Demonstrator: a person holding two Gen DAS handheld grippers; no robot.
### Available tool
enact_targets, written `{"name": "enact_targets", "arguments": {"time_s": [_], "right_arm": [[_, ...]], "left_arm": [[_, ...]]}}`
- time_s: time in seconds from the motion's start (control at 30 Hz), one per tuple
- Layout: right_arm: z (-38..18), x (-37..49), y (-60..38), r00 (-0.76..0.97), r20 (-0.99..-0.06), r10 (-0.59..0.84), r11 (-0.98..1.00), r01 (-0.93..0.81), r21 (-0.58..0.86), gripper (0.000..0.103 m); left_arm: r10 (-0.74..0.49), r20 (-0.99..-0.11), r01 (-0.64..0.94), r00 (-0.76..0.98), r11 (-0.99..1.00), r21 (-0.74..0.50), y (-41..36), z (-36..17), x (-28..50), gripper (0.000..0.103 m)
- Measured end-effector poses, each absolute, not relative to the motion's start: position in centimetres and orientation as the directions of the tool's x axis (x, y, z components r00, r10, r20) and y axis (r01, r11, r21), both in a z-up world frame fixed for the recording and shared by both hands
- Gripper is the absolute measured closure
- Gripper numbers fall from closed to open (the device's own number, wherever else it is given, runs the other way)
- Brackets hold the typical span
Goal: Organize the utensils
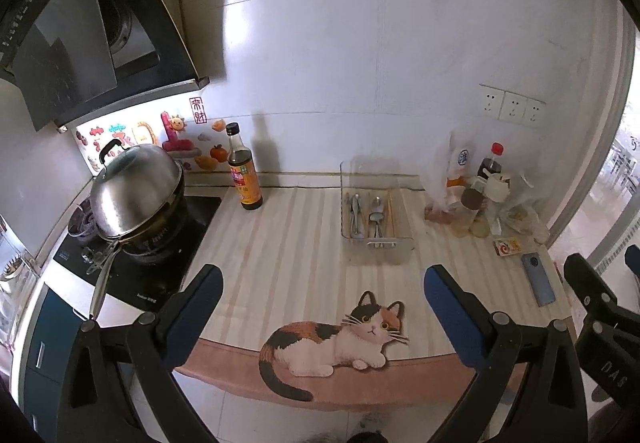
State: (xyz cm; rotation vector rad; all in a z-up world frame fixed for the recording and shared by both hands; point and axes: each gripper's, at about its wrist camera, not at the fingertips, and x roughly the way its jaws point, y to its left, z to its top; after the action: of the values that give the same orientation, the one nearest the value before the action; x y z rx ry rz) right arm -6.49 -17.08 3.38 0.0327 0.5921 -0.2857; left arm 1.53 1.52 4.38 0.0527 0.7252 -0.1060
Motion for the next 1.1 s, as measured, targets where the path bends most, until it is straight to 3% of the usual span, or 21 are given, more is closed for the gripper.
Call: {"name": "enact_targets", "arguments": {"time_s": [1.1], "right_arm": [[4.9, -0.7, -18.5, 0.751, -0.616, -0.236, 0.965, 0.254, -0.06, 0.0]], "left_arm": [[-0.049, -0.713, 0.089, 0.7, 0.996, 0.019, 0.6, 5.3, 6.0, 0.0]]}}
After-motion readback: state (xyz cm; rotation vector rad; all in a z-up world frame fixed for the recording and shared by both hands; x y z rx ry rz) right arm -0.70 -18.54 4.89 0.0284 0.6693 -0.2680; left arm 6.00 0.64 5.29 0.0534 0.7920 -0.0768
